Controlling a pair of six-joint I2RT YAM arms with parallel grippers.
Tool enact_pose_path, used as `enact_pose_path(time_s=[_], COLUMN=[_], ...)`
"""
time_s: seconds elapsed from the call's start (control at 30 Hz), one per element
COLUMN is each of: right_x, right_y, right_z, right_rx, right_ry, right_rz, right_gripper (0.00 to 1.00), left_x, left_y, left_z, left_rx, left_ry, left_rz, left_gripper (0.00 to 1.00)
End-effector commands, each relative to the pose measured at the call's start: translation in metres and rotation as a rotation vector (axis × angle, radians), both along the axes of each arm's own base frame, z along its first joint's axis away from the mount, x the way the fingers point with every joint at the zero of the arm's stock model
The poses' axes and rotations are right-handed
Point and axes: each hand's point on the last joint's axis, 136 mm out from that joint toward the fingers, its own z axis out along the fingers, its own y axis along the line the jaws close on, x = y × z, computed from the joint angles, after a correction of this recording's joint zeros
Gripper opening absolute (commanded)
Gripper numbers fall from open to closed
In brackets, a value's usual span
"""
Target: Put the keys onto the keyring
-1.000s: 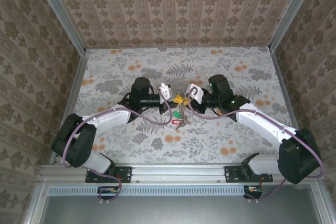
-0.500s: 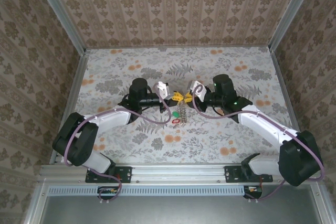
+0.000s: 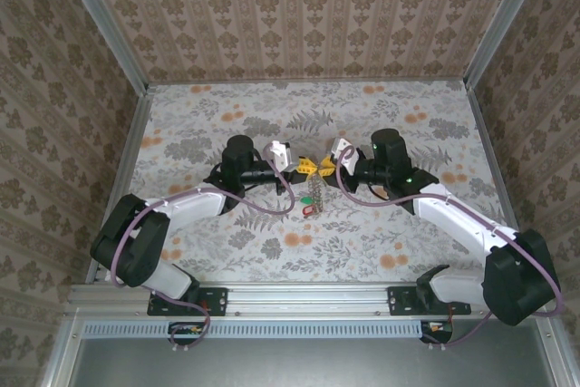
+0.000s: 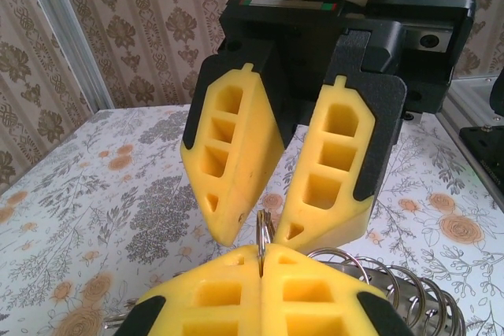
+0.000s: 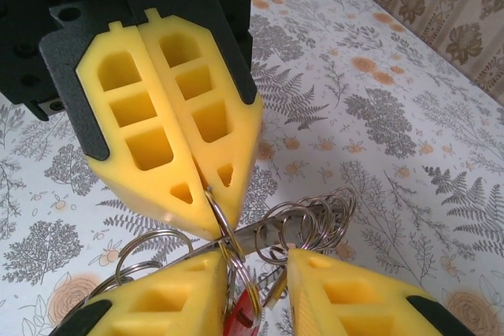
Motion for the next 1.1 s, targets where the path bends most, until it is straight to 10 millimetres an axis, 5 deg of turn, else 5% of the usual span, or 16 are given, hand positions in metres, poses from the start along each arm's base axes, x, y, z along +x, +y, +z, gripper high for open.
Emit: enact_pose_path(time_s=[0.0, 1.07], right_x=[-0.004, -0.003], right_y=[0.003, 0.004], right_z=[0.014, 0.023], right_rx=[0.056, 0.095], right_ry=[-0.016, 0.016], right_rz=[0.028, 0.059], right_gripper=[0.28, 0.30], left_x=[-0.007, -0.007], left_y=[-0.001, -0.002], left_z=[0.014, 0.018], left_rx=[-0.041, -0.052], left_ry=[-0.024, -0.017], left_rz=[-0.038, -0.042], left_gripper=[0.00, 0.00])
